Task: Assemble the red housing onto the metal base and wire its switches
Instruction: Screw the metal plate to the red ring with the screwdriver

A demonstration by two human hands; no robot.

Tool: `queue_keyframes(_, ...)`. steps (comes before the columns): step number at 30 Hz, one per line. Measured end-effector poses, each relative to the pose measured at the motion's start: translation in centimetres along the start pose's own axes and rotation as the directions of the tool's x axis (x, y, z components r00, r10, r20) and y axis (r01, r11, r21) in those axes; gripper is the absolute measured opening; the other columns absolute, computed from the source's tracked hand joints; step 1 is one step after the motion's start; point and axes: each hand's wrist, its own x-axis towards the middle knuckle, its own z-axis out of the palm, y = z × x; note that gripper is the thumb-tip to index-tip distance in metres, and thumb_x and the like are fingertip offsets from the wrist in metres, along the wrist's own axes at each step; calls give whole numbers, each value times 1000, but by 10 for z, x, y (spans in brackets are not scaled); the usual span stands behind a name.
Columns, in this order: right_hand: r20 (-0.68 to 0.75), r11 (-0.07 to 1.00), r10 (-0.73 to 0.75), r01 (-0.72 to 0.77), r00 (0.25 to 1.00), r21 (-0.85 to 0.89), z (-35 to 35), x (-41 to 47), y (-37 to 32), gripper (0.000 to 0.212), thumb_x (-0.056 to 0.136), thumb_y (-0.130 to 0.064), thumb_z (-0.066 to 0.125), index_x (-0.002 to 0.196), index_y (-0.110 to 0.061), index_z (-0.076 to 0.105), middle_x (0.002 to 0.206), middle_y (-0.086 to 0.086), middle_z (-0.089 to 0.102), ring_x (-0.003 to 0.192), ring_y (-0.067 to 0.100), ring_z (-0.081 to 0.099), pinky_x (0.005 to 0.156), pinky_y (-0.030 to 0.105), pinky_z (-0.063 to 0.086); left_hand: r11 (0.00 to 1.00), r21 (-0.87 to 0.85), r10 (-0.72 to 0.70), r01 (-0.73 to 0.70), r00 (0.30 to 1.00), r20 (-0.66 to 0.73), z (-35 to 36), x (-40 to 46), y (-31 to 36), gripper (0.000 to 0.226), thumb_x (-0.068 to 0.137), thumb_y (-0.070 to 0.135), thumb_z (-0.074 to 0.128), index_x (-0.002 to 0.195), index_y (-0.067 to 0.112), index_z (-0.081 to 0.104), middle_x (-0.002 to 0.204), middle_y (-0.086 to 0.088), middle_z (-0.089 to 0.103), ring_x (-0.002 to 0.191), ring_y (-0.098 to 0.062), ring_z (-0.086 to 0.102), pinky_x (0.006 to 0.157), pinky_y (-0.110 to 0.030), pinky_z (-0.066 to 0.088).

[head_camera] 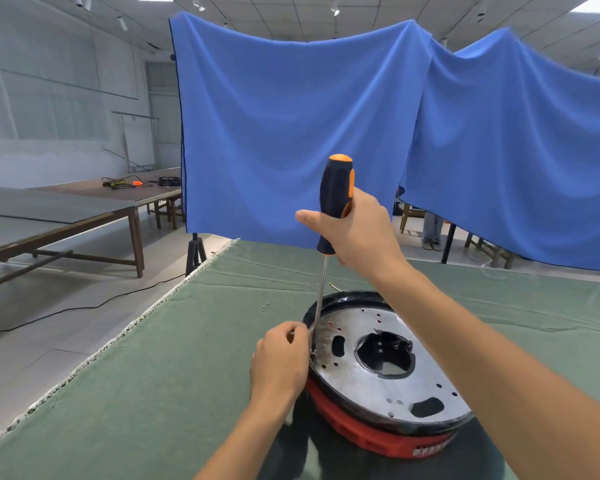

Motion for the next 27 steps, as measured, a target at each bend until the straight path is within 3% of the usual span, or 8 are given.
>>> queue_keyframes(3, -76, 998, 31, -35, 997, -53, 0, 4, 4, 56, 71, -50, 74, 59, -18, 30, 54, -2, 44, 56, 20, 43, 57, 37, 39, 975, -162, 147, -152, 988, -43, -4, -3, 6, 20, 85, 21, 64, 102, 30, 71, 95, 17, 70, 95, -1, 62, 83, -16, 45)
queue_keyframes(6, -92, 992, 41, -51, 995, -114, 0, 3, 1, 59, 68, -60, 71, 56, -19, 30, 53, -3, 52, 59, 23, 48, 58, 34, 40, 940, -173, 294, -295, 955, -29, -4, -3, 9, 22, 78, 19, 76, 97, 29, 70, 85, 13, 71, 86, -1, 62, 81, -15, 45)
queue_keyframes(9, -48, 985, 43, -51, 998, -164, 0, 1, -4, 56, 68, -64, 66, 56, -19, 35, 51, -7, 53, 60, 21, 53, 58, 33, 42, 922, -254, 286, -291, 957, -58, -8, 5, 10, 15, 77, 10, 77, 81, 24, 74, 73, 11, 73, 71, -4, 65, 71, -22, 52)
queue_keyframes(13, 67, 999, 25, -27, 997, 26, -16, 12, -12, 20, 75, -42, 60, 82, -26, 49, 68, -3, 60, 57, 24, 62, 50, 30, 47, 905, -246, 358, -348, 934, -5, -11, 11, 10, 35, 81, 4, 72, 75, 38, 71, 71, 25, 70, 70, 5, 67, 70, -12, 51)
queue_keyframes(16, 95, 998, -23, 17, 995, 65, -25, 17, -17, 19, 78, -31, 63, 93, -26, 50, 77, 4, 68, 40, 18, 56, 38, 23, 39, 907, -209, 381, -365, 924, 39, -9, 14, 6, 32, 85, 5, 69, 76, 36, 72, 73, 23, 71, 75, 6, 67, 76, -16, 52)
queue_keyframes(20, -56, 970, -34, 19, 998, -243, -24, 16, -25, 48, 66, -61, 70, 67, -22, 43, 69, -1, 62, 59, 20, 59, 53, 28, 39, 917, -197, 360, -347, 932, 35, -5, 13, 5, 26, 83, 9, 71, 82, 35, 70, 76, 11, 73, 79, -4, 67, 77, -21, 50)
queue_keyframes(23, 18, 935, -9, 15, 1000, -355, -27, 19, -38, 57, 63, -77, 60, 70, -22, 48, 63, -7, 65, 51, 15, 64, 55, 27, 41, 929, -221, 308, -297, 951, 18, -5, 13, 3, 13, 83, 9, 72, 78, 21, 76, 71, 8, 73, 73, -10, 68, 71, -27, 53)
queue_keyframes(27, 256, 918, -14, 114, 967, -380, -40, 25, -51, 29, 78, -44, 57, 97, -22, 50, 66, -6, 70, 47, 15, 66, 57, 32, 53, 920, -134, 382, -369, 920, 89, -6, 13, 2, 13, 91, 11, 62, 89, 11, 75, 76, 3, 74, 76, -11, 70, 72, -29, 55)
